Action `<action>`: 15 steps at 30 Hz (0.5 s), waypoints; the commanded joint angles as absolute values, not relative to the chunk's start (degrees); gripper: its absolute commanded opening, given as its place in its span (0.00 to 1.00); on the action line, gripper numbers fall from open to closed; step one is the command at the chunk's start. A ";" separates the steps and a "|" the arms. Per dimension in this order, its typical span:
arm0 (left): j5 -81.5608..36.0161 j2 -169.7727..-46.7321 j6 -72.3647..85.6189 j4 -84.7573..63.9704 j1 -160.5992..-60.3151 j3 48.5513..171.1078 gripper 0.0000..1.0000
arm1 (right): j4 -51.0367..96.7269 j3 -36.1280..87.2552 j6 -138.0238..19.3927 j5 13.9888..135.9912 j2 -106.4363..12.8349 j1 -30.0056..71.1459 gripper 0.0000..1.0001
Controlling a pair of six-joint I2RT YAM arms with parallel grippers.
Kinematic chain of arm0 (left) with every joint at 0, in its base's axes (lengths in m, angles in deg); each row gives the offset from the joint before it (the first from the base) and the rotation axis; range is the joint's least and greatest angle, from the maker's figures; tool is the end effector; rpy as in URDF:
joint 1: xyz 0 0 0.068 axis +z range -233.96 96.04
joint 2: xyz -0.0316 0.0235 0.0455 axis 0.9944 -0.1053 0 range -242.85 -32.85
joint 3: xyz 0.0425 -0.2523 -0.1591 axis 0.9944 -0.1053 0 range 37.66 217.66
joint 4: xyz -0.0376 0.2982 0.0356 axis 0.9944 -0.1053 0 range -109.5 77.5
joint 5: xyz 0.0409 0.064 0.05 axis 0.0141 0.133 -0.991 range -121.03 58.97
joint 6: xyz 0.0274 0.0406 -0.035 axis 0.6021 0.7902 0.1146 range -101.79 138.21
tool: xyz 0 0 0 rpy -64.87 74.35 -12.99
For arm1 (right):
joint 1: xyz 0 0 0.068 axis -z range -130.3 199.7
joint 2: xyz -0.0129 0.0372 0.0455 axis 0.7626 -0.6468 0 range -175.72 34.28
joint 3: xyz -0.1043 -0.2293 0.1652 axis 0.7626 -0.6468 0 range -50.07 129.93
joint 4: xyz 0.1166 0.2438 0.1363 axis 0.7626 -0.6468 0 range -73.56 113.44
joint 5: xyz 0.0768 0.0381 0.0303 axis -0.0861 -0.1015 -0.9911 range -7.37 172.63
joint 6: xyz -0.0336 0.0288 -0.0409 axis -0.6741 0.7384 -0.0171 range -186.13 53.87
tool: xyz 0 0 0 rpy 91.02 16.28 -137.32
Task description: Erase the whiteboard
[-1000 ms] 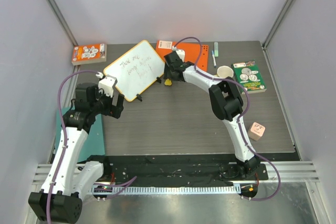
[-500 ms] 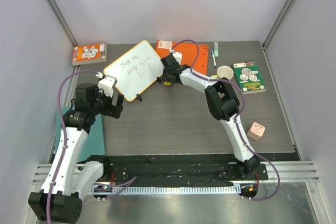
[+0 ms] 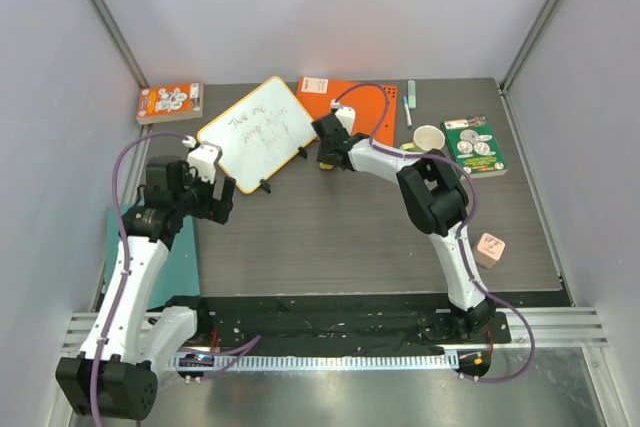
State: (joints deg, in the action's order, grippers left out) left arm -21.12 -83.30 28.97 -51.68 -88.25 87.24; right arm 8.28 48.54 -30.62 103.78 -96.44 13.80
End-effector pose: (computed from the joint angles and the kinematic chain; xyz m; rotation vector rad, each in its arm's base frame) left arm 0.2118 -0.0237 0.3194 0.3863 2.2277 -0.1361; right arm 0.4681 0.3189 0.1483 0.1621 2.3267 0.1784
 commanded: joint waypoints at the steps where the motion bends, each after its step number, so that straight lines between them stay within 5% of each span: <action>1: -18.30 -84.35 27.96 -48.62 -86.07 87.93 1.00 | 4.36 41.35 -31.94 104.52 -91.25 13.49 0.23; 9: -8.46 -94.53 24.89 -46.07 -75.54 92.23 1.00 | 7.80 35.36 -34.75 102.85 -87.18 12.87 0.21; 15: -2.03 -102.19 24.10 -46.25 -69.11 96.20 0.99 | 8.14 31.94 -35.37 102.85 -87.10 12.70 0.29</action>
